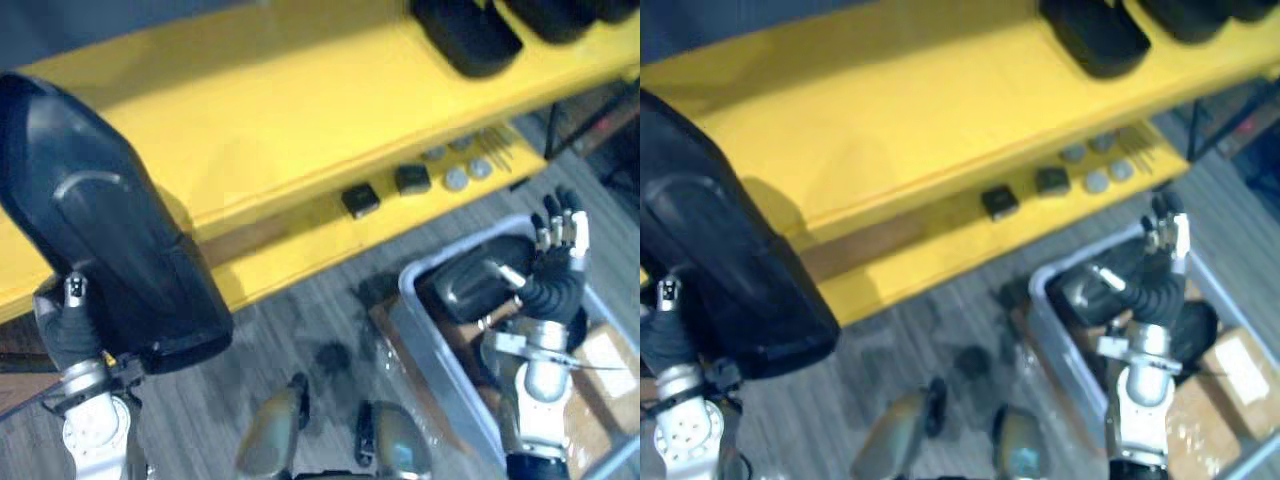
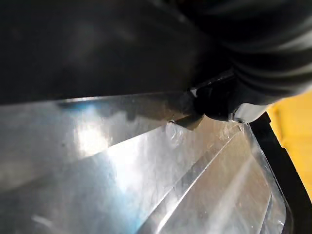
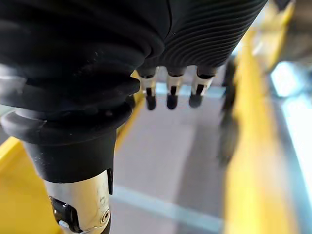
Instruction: Walk over and take plastic housings, then place them on the shelf
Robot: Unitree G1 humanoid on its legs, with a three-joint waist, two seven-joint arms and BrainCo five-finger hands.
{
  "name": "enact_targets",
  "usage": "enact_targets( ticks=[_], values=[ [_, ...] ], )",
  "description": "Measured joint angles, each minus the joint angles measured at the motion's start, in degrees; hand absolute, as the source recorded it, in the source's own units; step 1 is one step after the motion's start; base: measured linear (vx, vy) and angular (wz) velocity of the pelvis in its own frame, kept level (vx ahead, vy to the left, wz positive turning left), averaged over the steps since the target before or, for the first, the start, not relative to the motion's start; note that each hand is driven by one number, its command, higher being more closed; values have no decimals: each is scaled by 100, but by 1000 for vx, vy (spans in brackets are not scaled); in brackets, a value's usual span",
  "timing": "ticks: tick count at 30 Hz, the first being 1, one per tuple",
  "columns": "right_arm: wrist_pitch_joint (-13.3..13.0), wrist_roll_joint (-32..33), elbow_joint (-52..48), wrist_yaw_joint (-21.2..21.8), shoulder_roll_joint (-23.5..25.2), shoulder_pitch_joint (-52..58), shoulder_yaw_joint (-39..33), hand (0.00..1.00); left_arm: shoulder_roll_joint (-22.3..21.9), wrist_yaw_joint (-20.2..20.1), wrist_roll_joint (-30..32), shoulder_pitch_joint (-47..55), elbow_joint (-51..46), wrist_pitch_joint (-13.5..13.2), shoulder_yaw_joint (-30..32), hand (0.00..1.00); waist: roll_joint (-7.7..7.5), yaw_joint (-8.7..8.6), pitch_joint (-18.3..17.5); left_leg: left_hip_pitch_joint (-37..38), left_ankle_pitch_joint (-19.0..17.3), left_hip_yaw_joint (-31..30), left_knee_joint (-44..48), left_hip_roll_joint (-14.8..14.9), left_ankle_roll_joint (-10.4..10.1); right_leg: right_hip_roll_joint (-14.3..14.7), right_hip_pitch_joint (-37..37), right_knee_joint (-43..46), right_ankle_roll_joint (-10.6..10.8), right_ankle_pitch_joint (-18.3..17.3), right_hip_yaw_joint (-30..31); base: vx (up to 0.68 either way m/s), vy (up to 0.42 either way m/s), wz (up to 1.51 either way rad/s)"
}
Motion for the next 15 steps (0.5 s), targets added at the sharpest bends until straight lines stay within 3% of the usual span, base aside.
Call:
enact_targets(
  ticks=[2, 3, 4, 7, 10, 13, 15],
  values=[
    [114, 352, -13, 384, -141, -69, 419, 0, 57, -9, 13, -48, -1, -9, -140, 100, -113, 18, -144, 56, -76, -291, 36, -102, -146, -13, 32, -368, -40, 504, 140, 262, -203, 115],
    [206, 615, 30, 642, -192, -158, 744, 0, 76, -12, 58, -113, -1, -10, -242, 100, -248, 72, -224, 76, -164, -465, 68, -211, -290, -97, 134, -499, -27, 1146, 117, 265, -288, 137],
    [323, 771, 210, 813, -274, -415, 1052, 0, -15, -11, 66, -153, 19, 15, -405, 100, -153, 99, -206, 117, -215, -541, 120, -93, -379, -53, 293, -505, 89, 1154, -126, 265, -347, 119],
    [543, 1008, 595, 1274, -317, -894, 1718, 0, -84, 13, 112, 22, 17, 73, -694, 100, 73, 310, -327, 274, -148, -470, -326, 333, -586, 170, 668, -995, -130, 1249, -540, 154, -238, 54],
    [644, 1104, 592, 1661, -266, -926, 2185, 0, -265, 102, 236, 21, 12, 135, -905, 100, 187, 340, -403, 453, 92, -6, -819, 556, -615, 126, 1041, -1258, -163, 1256, -958, 124, -142, 68],
    [695, 1098, 574, 1759, -212, -923, 2462, 0, -228, 113, 328, -68, 12, 232, -1133, 100, 199, 293, -424, 478, 348, 320, -946, 569, -594, -6, 1286, -1325, -168, 1250, -1340, 53, -7, 78],
    [756, 1004, 479, 1662, -78, -929, 2630, 0, -207, 127, 323, -136, 13, 262, -1280, 100, 129, 400, -466, 591, 619, 208, -1255, 417, -579, -151, 1320, -1332, -174, 1242, -1454, 19, 49, 54]
  ],
)
